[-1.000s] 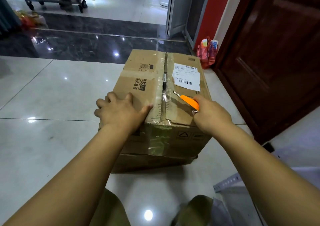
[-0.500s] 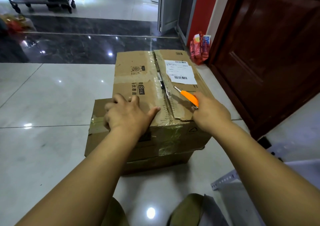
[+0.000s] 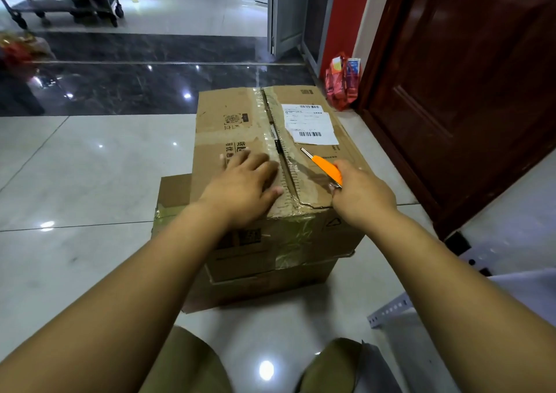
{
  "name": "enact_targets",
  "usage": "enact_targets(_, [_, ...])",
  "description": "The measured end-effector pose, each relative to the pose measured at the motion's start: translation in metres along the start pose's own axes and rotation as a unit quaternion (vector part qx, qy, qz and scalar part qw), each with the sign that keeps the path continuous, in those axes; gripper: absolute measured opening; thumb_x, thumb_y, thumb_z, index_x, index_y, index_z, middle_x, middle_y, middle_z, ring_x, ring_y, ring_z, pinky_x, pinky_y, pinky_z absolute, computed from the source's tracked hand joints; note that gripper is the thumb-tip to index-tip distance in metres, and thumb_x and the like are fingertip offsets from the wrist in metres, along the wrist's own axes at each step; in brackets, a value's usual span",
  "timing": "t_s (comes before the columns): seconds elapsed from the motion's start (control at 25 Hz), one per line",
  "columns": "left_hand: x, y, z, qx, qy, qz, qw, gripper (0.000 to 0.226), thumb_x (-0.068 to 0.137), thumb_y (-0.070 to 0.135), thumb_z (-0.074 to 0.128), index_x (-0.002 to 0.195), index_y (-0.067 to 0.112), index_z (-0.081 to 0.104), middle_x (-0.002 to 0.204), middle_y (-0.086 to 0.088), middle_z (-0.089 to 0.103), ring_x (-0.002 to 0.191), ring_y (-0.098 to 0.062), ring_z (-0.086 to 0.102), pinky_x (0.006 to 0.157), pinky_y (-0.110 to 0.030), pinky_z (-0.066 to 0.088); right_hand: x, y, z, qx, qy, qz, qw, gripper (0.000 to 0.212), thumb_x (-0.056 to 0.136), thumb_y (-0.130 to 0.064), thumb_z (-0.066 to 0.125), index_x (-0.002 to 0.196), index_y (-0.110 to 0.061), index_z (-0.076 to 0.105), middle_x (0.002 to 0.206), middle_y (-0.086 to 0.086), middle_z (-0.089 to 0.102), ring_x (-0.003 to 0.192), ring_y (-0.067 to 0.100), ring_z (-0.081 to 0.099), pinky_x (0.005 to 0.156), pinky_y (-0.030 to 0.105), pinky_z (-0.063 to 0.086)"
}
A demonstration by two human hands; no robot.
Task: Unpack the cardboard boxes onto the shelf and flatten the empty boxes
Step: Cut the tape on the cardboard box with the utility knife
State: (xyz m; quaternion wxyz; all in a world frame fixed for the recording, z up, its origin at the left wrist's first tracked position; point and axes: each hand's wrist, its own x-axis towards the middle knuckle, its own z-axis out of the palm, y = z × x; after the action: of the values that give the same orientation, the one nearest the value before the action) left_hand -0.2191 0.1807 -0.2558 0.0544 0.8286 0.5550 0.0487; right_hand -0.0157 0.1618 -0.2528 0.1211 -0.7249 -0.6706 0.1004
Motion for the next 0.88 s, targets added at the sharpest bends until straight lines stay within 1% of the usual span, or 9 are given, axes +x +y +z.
enact_targets(0.08, [0.005,-0.001,-0.003,-0.026,-0.054,0.058,0.997,0.072,0.088,0.066,0.038,0.149,0.03,0.025,0.158,0.009,0.017,0.147,-0.018,0.001,0.118,-0.05,-0.002,-0.001,-0.001,-0.001,-0.001,0.001,-0.001,1.0,0.039,0.095,-0.026,0.051,0.132,-0.033,0.04,0.096,0.002,0.045,0.082,0.025,0.043,0.07,0.036,0.038])
enact_targets(0.24, [0.013,-0.006,-0.013,-0.018,-0.097,0.116,0.988,0.104,0.061,0.084,0.048,0.147,0.028,0.031,0.156,0.008,0.024,0.145,-0.019,0.008,0.119,-0.043,0.013,-0.003,-0.002,-0.003,0.005,0.004,-0.003,1.0,0.038,0.095,-0.024,0.051,0.13,-0.032,0.041,0.094,0.0,0.044,0.084,0.024,0.041,0.076,0.04,0.041])
enact_targets(0.32, [0.015,-0.006,-0.019,0.013,-0.087,0.142,0.986,0.105,0.058,0.086,0.054,0.143,0.026,0.037,0.152,0.006,0.031,0.142,-0.02,0.017,0.116,-0.04,0.018,-0.003,-0.003,-0.003,0.007,0.007,-0.001,1.0,0.036,0.094,-0.023,0.05,0.128,-0.032,0.043,0.094,0.001,0.047,0.086,0.027,0.044,0.075,0.039,0.039])
enact_targets(0.4, [0.018,-0.005,-0.023,0.052,-0.076,0.157,0.983,0.102,0.059,0.084,0.058,0.139,0.024,0.04,0.146,0.004,0.037,0.136,-0.021,0.029,0.113,-0.038,0.022,-0.004,-0.003,-0.002,0.01,0.003,0.004,1.0,0.036,0.095,-0.022,0.05,0.128,-0.032,0.043,0.098,0.003,0.052,0.1,0.033,0.052,0.075,0.039,0.038])
enact_targets(0.48, [0.022,-0.005,-0.024,0.089,-0.076,0.165,0.979,0.106,0.054,0.091,0.051,0.136,0.023,0.042,0.14,0.004,0.041,0.128,-0.022,0.037,0.109,-0.039,0.029,-0.005,-0.004,-0.001,0.013,0.001,0.005,1.0,0.037,0.095,-0.021,0.05,0.129,-0.032,0.042,0.103,0.004,0.057,0.115,0.035,0.051,0.083,0.043,0.042])
enact_targets(0.52, [0.023,-0.005,-0.024,0.103,-0.073,0.171,0.977,0.108,0.051,0.094,0.046,0.133,0.024,0.043,0.137,0.005,0.042,0.124,-0.022,0.037,0.105,-0.04,0.034,-0.005,-0.005,-0.001,0.014,-0.001,0.004,1.0,0.036,0.095,-0.021,0.05,0.129,-0.031,0.042,0.104,0.004,0.057,0.118,0.035,0.05,0.086,0.045,0.042])
enact_targets(0.6, [0.027,-0.005,-0.024,0.118,-0.066,0.174,0.975,0.104,0.051,0.094,0.047,0.129,0.026,0.045,0.133,0.007,0.043,0.117,-0.021,0.035,0.096,-0.039,0.04,-0.005,-0.004,-0.001,0.017,-0.001,0.004,1.0,0.035,0.095,-0.021,0.05,0.128,-0.03,0.042,0.096,0.002,0.054,0.109,0.035,0.052,0.081,0.042,0.042])
enact_targets(0.72, [0.033,-0.004,-0.023,0.133,-0.066,0.172,0.974,0.096,0.051,0.093,0.05,0.124,0.031,0.047,0.127,0.009,0.041,0.11,-0.021,0.031,0.094,-0.04,0.035,-0.003,-0.002,-0.001,0.013,0.006,0.008,1.0,0.035,0.095,-0.022,0.051,0.128,-0.031,0.042,0.089,0.0,0.05,0.083,0.027,0.047,0.069,0.035,0.035])
enact_targets(0.88, [0.032,-0.008,-0.016,0.133,-0.046,0.161,0.977,0.103,0.043,0.096,0.028,0.125,0.038,0.047,0.133,0.008,0.036,0.116,-0.026,0.029,0.097,-0.043,0.025,-0.002,0.0,0.001,0.027,0.012,0.012,0.999,0.03,0.095,-0.025,0.052,0.124,-0.031,0.044,0.088,0.001,0.052,0.079,0.026,0.047,0.066,0.033,0.034])
